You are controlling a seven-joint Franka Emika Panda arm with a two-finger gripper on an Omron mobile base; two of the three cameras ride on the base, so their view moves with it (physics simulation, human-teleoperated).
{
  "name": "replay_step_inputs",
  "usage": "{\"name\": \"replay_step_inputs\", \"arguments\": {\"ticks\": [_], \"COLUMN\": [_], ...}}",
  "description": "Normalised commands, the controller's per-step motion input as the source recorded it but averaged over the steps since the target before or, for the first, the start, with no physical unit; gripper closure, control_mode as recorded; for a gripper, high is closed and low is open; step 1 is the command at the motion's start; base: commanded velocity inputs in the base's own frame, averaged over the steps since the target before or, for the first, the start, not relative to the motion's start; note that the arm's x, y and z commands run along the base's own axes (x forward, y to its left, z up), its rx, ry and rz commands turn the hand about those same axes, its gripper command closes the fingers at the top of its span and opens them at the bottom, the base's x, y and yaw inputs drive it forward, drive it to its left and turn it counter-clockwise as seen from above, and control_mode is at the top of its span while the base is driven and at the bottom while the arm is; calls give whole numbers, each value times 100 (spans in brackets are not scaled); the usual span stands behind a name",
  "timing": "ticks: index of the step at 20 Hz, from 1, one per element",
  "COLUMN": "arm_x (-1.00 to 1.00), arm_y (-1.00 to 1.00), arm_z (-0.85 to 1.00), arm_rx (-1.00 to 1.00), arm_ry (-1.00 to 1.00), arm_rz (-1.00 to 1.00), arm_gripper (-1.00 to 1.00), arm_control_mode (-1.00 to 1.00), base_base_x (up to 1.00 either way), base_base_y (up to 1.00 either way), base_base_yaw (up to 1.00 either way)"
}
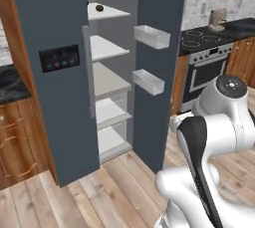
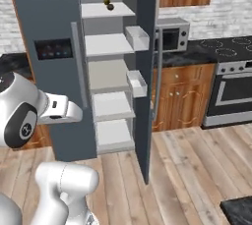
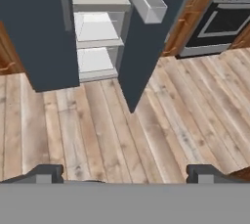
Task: Pick up the apple and kiwi from the fridge and place one fruit on each plate on the dining counter.
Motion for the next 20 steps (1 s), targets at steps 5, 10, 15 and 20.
{"name": "replay_step_inputs", "arguments": {"ticks": [5, 10, 15, 20], "arm_x": [0, 0, 0, 0], "arm_y": [0, 0, 0, 0], "arm_z": [0, 0, 0, 0], "arm_rx": [0, 0, 0, 0], "arm_ry": [0, 0, 0, 0], "arm_rz": [0, 0, 0, 0], "arm_gripper": [-100, -100, -100, -100], "arm_control_mode": [100, 100, 100, 100], "base_base_x": [100, 96, 81, 61], "base_base_y": [-18, -9, -8, -7], "base_base_yaw": [25, 32, 28, 1]}}
